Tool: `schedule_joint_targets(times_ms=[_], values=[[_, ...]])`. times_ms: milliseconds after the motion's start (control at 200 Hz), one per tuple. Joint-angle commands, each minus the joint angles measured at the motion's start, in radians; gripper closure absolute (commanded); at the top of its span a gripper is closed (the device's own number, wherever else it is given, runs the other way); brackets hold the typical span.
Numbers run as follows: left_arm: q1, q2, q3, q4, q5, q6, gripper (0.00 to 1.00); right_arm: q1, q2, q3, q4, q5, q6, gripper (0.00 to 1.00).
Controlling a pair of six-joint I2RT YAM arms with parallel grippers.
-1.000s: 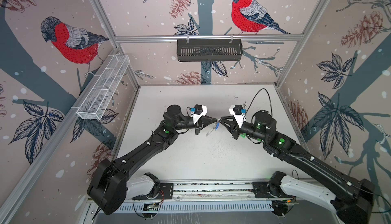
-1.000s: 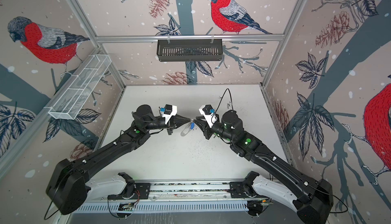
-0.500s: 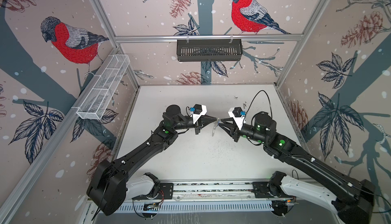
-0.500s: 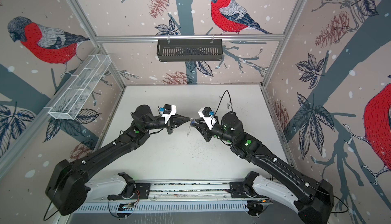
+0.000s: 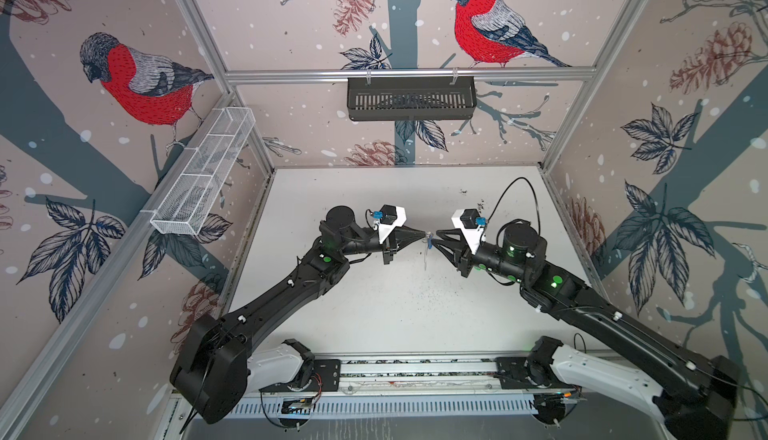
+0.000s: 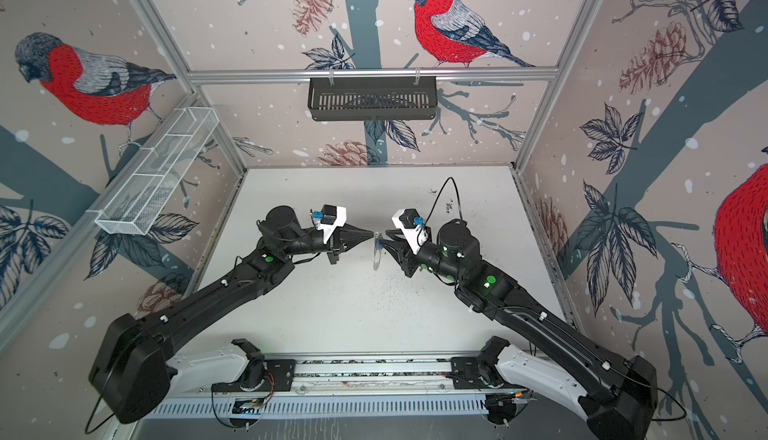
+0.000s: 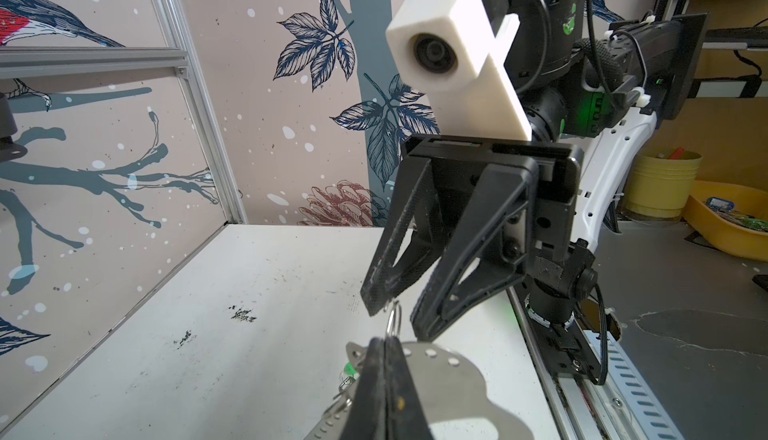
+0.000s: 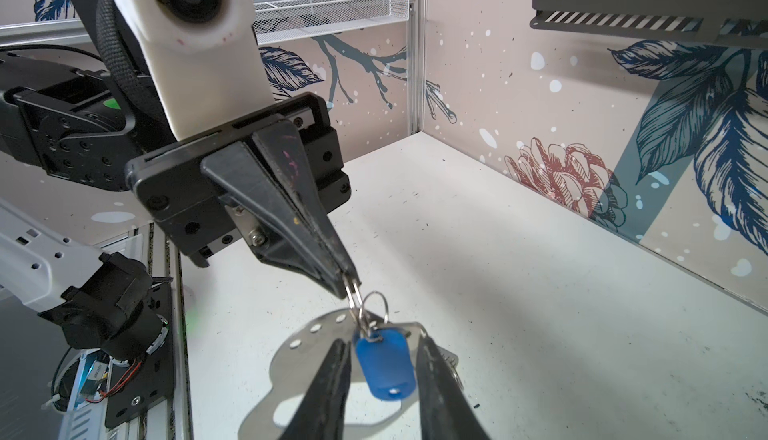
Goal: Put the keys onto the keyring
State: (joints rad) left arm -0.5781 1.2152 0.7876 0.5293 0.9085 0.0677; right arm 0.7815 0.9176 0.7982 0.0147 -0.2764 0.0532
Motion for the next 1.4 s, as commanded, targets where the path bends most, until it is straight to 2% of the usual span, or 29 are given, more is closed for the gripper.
schedule_joint_targets(times_ms=[0,560,911,1176,1391], values=[[0.0,-0.005,0.004,0.02,0.007,0.001,1.0,-0.001,0.002,0.01,0.042,0.007,0.001,0.69],[0.001,-0.011,0.004,0.024,0.009,0.005,1.0,0.001,0.036,0.025,0.041,-0.024,-0.004,0.74],[0.001,-0.007,0.002,0.032,0.013,0.002,1.0,0.0,0.043,0.027,0.048,-0.036,-0.004,0.84],[0.001,0.0,0.0,0.037,0.007,-0.006,1.0,0.001,0.044,0.031,0.054,-0.037,-0.004,0.97],[0.0,-0.004,-0.006,0.032,-0.016,-0.005,1.0,0.0,0.043,0.03,0.057,-0.032,-0.003,0.99]])
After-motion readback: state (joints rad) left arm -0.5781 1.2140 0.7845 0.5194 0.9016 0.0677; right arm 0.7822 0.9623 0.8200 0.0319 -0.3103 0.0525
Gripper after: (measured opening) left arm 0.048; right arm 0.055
